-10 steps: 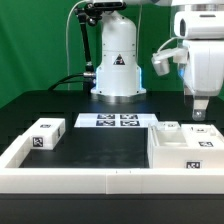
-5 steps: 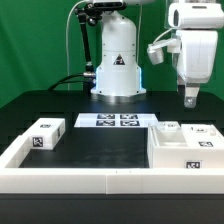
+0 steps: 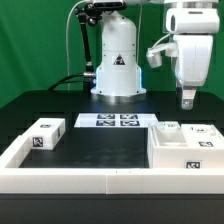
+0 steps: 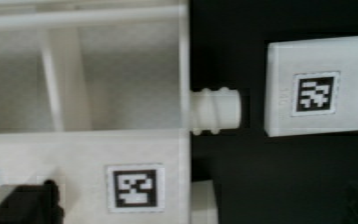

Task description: Assemble cabinet

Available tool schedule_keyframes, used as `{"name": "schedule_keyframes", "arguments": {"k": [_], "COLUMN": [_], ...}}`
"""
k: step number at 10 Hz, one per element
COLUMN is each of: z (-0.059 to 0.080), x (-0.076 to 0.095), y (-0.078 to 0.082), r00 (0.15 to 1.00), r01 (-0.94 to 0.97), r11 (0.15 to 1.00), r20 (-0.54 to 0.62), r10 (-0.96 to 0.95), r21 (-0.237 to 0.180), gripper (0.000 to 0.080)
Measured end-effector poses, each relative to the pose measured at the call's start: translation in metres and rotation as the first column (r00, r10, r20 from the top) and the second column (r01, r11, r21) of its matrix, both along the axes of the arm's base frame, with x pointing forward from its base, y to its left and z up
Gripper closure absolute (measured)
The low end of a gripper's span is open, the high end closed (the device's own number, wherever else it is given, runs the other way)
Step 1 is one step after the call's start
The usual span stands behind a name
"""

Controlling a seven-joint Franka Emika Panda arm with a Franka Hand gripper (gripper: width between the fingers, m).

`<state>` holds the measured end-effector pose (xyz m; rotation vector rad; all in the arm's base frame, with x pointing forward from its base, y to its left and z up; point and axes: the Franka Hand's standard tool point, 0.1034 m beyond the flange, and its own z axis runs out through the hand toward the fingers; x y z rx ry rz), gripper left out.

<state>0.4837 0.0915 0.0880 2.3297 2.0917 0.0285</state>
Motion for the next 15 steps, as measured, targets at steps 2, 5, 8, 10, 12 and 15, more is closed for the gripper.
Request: {"name": "schedule_keyframes", "arguments": {"k": [2,5,8,10,12,15], "z": [-0.012,-0.013,-0.029,-0.035,-0.048,-0.061], "x": [-0.023,-0.023,-0.037,-0.048,-0.058,-0.065], "y": [0.002,0.001,-0.005,-0.004,0.000,0.001], "r00": [1.000,1.000,1.000,1.000,1.000,1.000], "r01": [-0.004,-0.003,0.009,0.011,0.011,0.018], "r11": [1.000,1.000,1.000,0.999,0.999,0.998], "r20": [0.009,0.002,-0.019,0.012,-0.004,-0.011], "r10": [0.004,0.003,-0.009,-0.011,-0.011,-0.017], "r21": [0.014,0.011,0.019,0.039,0.049,0.063], "gripper": [0.0002,0.0002,0.0002,0.0002,0.0002,0.0002]}}
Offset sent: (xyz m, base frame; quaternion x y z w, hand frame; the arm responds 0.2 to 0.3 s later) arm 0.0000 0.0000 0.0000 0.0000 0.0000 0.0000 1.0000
